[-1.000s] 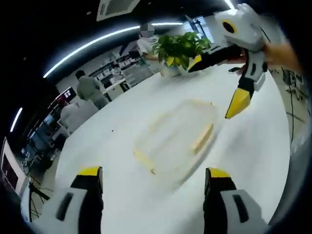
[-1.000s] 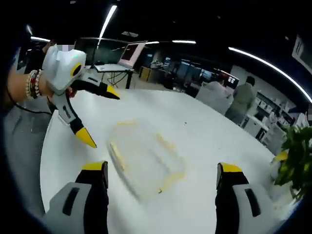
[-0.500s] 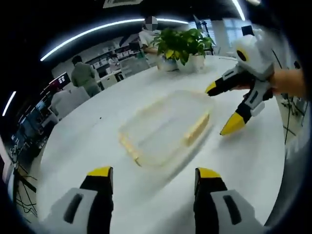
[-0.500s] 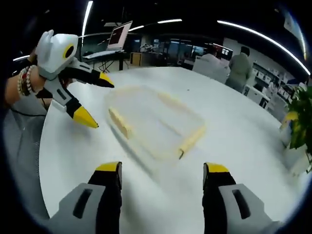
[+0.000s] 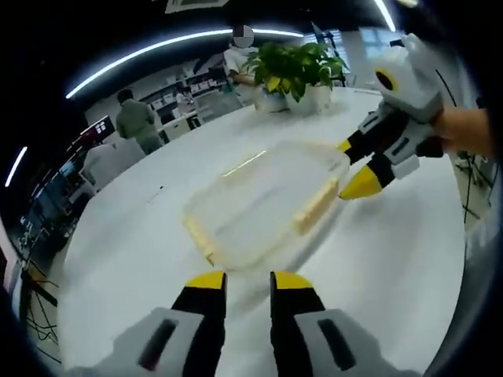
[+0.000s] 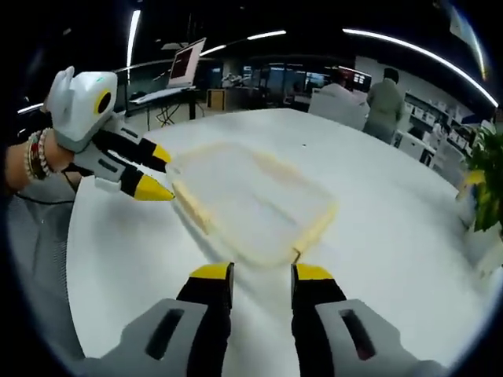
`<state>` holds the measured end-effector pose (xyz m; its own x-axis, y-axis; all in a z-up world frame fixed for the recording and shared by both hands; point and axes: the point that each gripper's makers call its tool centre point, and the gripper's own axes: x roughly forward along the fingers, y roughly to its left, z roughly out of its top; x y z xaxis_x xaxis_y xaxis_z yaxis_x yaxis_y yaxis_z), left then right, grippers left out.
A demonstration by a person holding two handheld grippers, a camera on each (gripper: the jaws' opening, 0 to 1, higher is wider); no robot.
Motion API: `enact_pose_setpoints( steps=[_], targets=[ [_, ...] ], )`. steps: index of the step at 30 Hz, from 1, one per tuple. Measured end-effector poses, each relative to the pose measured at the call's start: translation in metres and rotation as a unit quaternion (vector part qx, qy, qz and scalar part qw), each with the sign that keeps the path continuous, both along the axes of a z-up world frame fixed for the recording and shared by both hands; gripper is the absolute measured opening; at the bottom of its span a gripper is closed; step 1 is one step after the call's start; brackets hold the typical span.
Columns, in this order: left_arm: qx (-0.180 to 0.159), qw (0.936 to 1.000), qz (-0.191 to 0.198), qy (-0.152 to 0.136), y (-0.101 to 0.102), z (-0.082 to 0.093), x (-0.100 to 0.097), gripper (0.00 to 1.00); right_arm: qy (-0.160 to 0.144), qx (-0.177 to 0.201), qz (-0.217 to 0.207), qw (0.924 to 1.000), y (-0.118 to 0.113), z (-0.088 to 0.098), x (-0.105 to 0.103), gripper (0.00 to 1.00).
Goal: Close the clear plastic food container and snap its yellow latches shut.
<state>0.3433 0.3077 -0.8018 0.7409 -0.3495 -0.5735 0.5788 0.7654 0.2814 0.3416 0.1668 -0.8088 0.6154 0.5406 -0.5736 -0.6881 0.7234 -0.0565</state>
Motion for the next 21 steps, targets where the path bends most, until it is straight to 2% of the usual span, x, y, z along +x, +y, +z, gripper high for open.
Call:
enact_pose_setpoints(
  steps=[4,7,9,14,16,19,21],
  targets=[
    [0.006,0.9999,0.011,-0.003,0.007,0.001,0.002,0.09,-0.007,-0.006,0.0,1.0,0.006,0.003,0.007,0.23],
    [0.011,0.9998,0.019,-0.003,0.016,0.004,0.001,0.03,0.003,0.012,-0.011,0.9999,0.016,0.008,0.013,0.21],
    [0.01,0.9995,0.031,-0.004,0.023,0.006,0.003,0.03,0.002,0.016,-0.011,0.9998,0.023,0.009,0.015,0.19],
    [-0.028,0.9966,0.07,-0.033,0.039,0.023,0.012,0.03,-0.004,0.019,-0.004,0.9998,0.047,0.012,0.022,0.14],
    [-0.029,0.9963,0.074,-0.034,0.042,0.025,0.012,0.03,-0.02,0.02,-0.003,0.9996,0.055,0.017,0.028,0.14],
    [-0.037,0.9957,0.079,-0.031,0.045,0.025,0.013,0.04,-0.017,0.028,0.0,0.9995,0.065,0.02,0.034,0.15],
    [-0.038,0.9955,0.082,-0.029,0.047,0.024,0.013,0.04,-0.026,0.02,0.006,0.9995,0.074,0.021,0.04,0.15]
  ],
)
